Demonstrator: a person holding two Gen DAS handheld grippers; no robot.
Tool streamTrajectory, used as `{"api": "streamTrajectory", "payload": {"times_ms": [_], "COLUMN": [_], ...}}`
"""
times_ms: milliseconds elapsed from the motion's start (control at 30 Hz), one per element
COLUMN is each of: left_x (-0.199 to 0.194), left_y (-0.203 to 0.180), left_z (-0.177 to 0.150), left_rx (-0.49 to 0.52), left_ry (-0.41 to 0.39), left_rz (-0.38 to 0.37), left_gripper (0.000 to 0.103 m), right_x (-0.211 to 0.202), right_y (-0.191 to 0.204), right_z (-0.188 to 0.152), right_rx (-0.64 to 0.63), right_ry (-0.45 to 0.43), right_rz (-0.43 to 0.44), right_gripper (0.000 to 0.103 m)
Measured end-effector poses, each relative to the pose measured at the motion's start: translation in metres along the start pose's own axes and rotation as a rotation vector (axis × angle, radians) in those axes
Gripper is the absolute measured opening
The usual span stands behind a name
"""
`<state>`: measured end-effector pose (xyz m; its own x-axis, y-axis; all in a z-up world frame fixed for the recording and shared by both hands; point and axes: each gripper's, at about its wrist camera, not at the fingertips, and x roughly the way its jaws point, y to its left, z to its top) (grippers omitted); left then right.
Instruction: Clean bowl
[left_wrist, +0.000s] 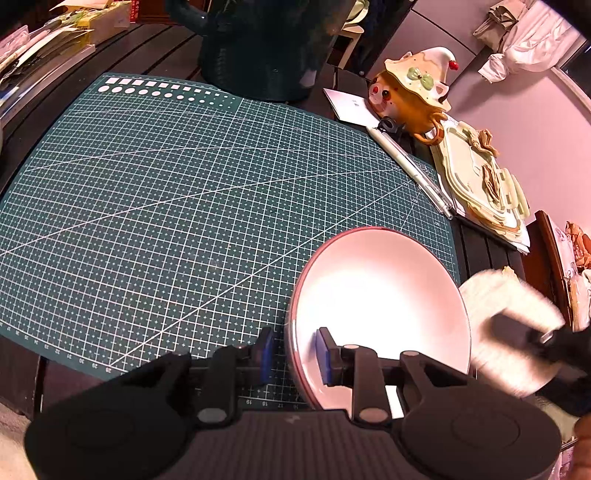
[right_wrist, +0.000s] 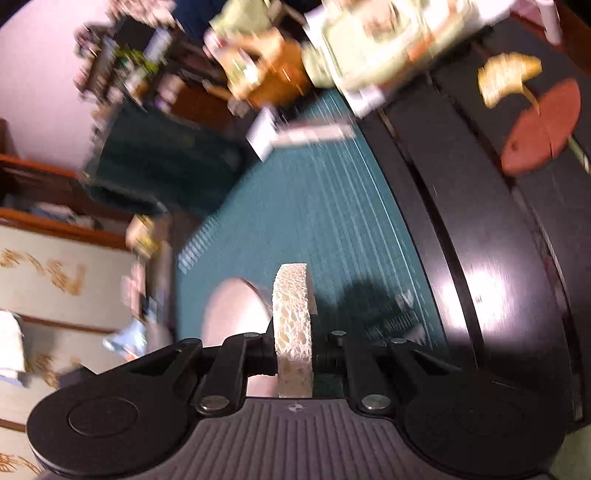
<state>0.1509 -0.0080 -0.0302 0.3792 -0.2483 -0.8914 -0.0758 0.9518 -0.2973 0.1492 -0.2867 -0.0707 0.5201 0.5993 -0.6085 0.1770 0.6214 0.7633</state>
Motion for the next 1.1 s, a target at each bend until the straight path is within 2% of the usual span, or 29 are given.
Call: {"api": "streamTrajectory", "payload": {"times_ms": [100,300,600,700,800,867,1033,1100], "left_x": [0.000,0.001,-0.004,-0.011,-0.015,-0.018,-0.019,-0.015], "left_y": [0.000,0.005,0.015,0.016,0.016,0.015,0.010,0.008], "left_z": [0.000,0.003,0.009,0.008,0.001,-0.004,-0.012,-0.011], "left_rx": [-0.008,-0.045,-0.096,-0.112,-0.123,-0.130,-0.116,-0.113], "left_ry": [-0.001,-0.007,-0.007,-0.005,0.011,0.025,0.040,0.042], "left_rz": [-0.002,-0.021,-0.022,-0.022,-0.015,-0.015,-0.005,-0.009], "left_gripper": [0.025,0.021,0.021,0.021,0.026,0.027,0.026,0.024], "right_x": [0.003,0.028,0.027,0.024,0.016,0.014,0.027,0.027], "right_y": [0.002,-0.001,0.012,0.015,0.022,0.025,0.020,0.021], "right_z": [-0.001,-0.012,-0.019,-0.019,-0.015,-0.010,-0.003,-0.006], "right_rx": [-0.013,-0.046,-0.134,-0.183,-0.258,-0.281,-0.248,-0.262], "right_ry": [0.005,0.127,0.151,0.108,0.008,-0.040,-0.003,0.010], "right_rz": [-0.007,-0.098,-0.080,-0.136,-0.181,-0.162,-0.086,-0.085], "right_gripper": [0.013,0.013,0.013,0.013,0.013,0.013,0.013,0.013]}}
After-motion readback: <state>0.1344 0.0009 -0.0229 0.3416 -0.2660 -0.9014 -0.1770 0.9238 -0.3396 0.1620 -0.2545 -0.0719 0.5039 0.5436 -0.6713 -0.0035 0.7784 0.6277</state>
